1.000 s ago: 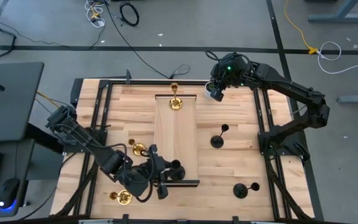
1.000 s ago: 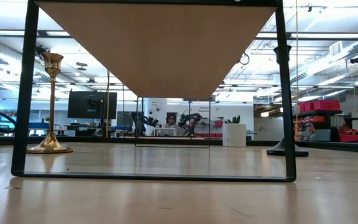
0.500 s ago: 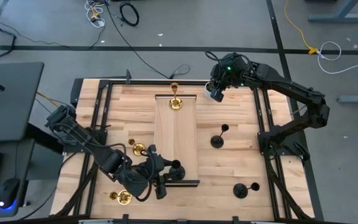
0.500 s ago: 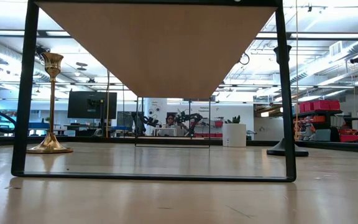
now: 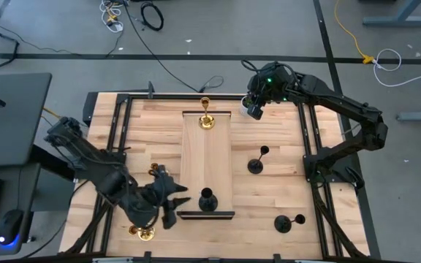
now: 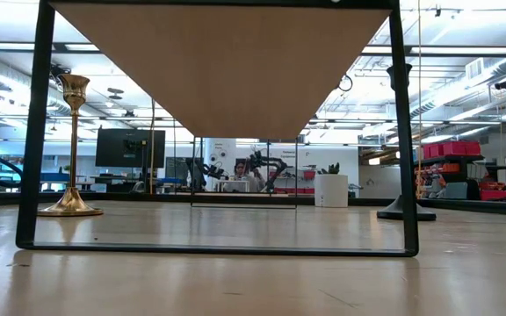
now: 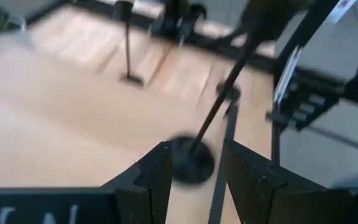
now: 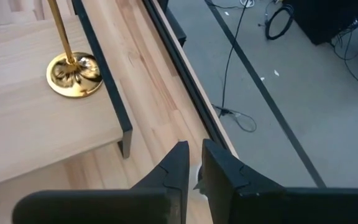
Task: Pick & Place candle stick holders
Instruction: Put the top gold candle holder on the shelf aligned with the other gold candle holder
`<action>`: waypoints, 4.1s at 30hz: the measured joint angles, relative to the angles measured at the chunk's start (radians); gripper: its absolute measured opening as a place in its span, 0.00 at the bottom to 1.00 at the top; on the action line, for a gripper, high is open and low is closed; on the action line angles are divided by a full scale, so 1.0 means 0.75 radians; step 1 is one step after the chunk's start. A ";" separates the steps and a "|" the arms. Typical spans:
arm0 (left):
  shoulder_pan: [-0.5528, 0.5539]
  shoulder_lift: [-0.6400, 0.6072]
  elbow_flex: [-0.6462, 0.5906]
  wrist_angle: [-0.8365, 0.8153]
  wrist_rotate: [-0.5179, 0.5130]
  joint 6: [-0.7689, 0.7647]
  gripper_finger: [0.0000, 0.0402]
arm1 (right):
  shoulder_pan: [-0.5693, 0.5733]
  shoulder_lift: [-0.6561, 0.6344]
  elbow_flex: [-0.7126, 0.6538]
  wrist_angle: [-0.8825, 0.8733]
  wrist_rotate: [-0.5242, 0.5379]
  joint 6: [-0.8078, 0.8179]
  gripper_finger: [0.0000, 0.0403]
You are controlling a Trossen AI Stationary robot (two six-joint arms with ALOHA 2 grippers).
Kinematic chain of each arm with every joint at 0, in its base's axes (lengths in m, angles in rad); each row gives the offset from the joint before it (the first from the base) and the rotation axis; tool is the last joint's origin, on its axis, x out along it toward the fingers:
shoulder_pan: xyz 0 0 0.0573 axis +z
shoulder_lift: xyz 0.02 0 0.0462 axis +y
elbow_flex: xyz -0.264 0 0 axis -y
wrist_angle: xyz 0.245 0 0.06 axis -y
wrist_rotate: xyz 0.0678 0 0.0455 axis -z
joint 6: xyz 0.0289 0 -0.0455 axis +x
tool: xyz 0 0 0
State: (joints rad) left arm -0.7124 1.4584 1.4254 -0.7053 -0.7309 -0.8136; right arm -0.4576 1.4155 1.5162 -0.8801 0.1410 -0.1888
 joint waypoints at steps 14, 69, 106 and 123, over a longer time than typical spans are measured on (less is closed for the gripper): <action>-0.327 -0.213 0.000 -0.936 0.191 -0.657 0.35 | 0.001 0.001 0.000 0.044 0.000 0.289 0.12; -0.318 -0.558 -1.372 0.251 -0.580 -0.744 0.35 | 0.150 0.001 0.000 0.157 0.032 0.544 0.12; -0.255 -0.557 -1.411 0.352 -0.574 -0.699 0.01 | 0.205 0.001 0.000 0.169 0.036 0.514 0.12; -0.205 -0.557 -1.411 0.404 -0.313 -0.641 0.20 | 0.205 0.001 0.000 0.167 0.036 0.511 0.12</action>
State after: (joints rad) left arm -0.8663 1.0405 0.3672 -0.4023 -0.9660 -1.2944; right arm -0.3035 1.4162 1.5162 -0.7551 0.1677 0.1944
